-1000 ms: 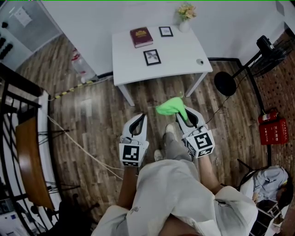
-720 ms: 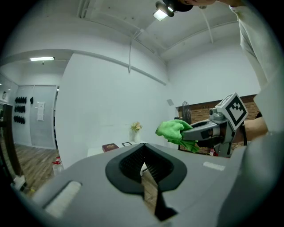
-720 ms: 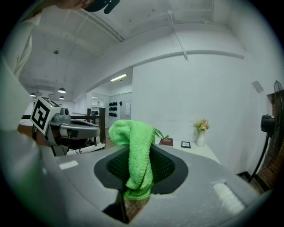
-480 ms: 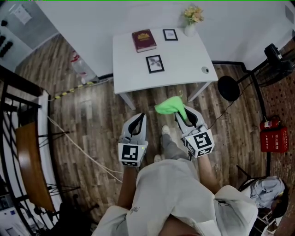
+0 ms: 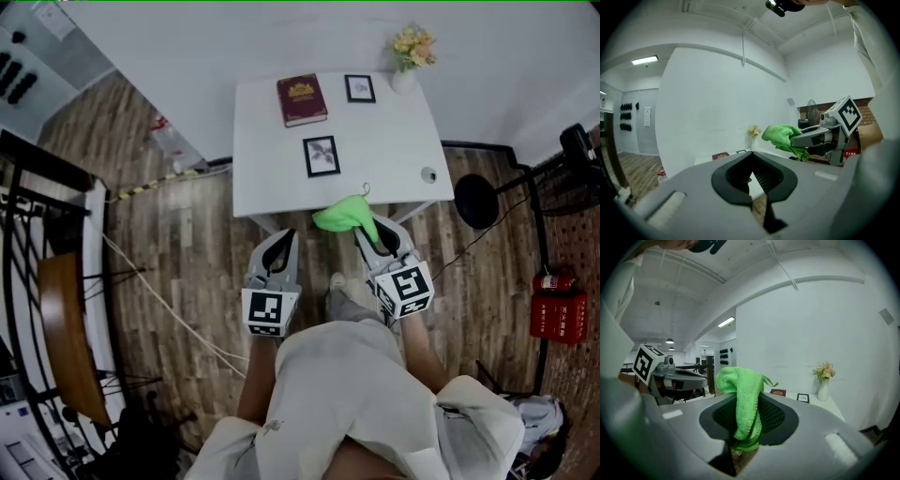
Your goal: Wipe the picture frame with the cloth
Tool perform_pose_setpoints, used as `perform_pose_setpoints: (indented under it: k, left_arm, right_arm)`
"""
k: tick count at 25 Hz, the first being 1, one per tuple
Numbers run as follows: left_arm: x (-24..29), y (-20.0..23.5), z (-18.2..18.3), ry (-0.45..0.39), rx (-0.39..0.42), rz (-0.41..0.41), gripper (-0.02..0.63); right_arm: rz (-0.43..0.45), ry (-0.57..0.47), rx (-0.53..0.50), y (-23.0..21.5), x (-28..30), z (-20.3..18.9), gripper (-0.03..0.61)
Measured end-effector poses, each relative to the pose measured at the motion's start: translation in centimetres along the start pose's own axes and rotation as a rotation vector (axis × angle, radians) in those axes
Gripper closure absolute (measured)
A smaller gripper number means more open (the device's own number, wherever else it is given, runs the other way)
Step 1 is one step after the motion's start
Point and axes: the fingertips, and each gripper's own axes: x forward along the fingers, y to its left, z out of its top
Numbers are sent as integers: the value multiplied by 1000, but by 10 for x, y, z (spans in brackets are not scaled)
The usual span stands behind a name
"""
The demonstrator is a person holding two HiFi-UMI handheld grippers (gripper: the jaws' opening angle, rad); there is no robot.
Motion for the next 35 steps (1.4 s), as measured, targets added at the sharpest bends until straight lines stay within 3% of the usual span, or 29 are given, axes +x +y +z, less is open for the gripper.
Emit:
perform_pose_setpoints:
  k: [11,20,27,35]
  left_arm:
    - [99,31,2,47,-5,45,594]
    - [143,50,-20,112,-34,50,594]
    - [169,66,-46,157,-40,13,594]
    - [210,87,-93,237,-56,-92,594]
  right_arm:
    - [62,50,12,-77,79,-3,480]
    - [67,127,51,-110,121,-21,480]
    - [37,168,109,-121,146,-39,480]
    - [-39,253,168,-134,185,-71,480]
